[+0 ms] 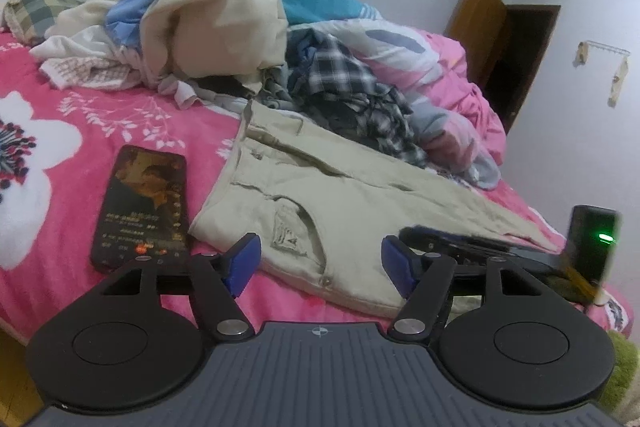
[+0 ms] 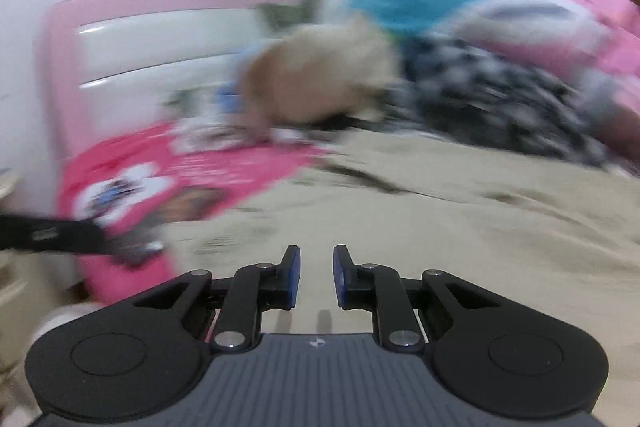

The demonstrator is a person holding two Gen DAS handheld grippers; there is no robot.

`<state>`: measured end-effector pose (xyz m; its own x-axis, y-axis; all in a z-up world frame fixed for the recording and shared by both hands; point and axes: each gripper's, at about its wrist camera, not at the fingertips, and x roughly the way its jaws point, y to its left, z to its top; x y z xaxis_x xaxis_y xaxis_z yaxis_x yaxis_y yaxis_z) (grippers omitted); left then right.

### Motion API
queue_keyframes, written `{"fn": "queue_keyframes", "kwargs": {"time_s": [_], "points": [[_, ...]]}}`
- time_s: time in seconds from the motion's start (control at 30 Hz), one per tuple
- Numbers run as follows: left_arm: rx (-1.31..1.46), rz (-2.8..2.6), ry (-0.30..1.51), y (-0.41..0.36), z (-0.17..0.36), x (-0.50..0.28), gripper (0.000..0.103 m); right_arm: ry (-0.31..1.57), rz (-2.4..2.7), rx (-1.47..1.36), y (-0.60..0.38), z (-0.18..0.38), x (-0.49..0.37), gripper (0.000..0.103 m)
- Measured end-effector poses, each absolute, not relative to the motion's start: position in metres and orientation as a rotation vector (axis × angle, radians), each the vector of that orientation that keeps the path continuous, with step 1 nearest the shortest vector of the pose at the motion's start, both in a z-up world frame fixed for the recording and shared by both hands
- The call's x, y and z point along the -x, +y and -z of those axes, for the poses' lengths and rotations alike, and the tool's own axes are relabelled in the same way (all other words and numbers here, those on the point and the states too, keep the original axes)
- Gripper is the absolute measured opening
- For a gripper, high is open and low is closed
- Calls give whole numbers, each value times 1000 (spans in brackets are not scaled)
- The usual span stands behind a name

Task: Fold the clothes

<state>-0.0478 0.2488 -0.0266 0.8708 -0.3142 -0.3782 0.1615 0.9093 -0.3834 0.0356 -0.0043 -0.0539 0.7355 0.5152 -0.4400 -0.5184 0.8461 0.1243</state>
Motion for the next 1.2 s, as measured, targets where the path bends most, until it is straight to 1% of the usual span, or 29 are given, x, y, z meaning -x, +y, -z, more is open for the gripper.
{"fn": "queue_keyframes", "kwargs": {"time_s": [0.13,0.3,0.4,0.5,0.63,0.8,0.87,0.97,1.07,1.13,1.2], "points": [[319,276,450,242,25,43,68,623,-464,-44,-6,78,-57,20],[320,280,430,238,24,39,69,592,-743,19,38,71,-28,19],[329,290,428,235,22,32,69,525,-751,17,30,55,-29,19],[320,322,432,225,21,20,71,523,-633,-91,-7,41,-61,20],[305,384,458,200,26,-7,72,550,-484,-120,-48,38,-99,19],[246,418,600,162,54,-43,71,692,-259,-191,-124,66,-124,19],[204,407,610,156,63,-43,71,701,-179,-232,-170,74,-114,15],[163,407,594,154,67,-39,72,679,-41,-275,-241,74,-96,15],[151,394,595,151,66,-40,72,652,172,-258,-312,68,-80,15],[144,385,596,149,66,-40,72,627,315,-321,-355,61,-65,18],[136,376,597,147,66,-40,72,604,438,-329,-380,55,-55,19]]}}
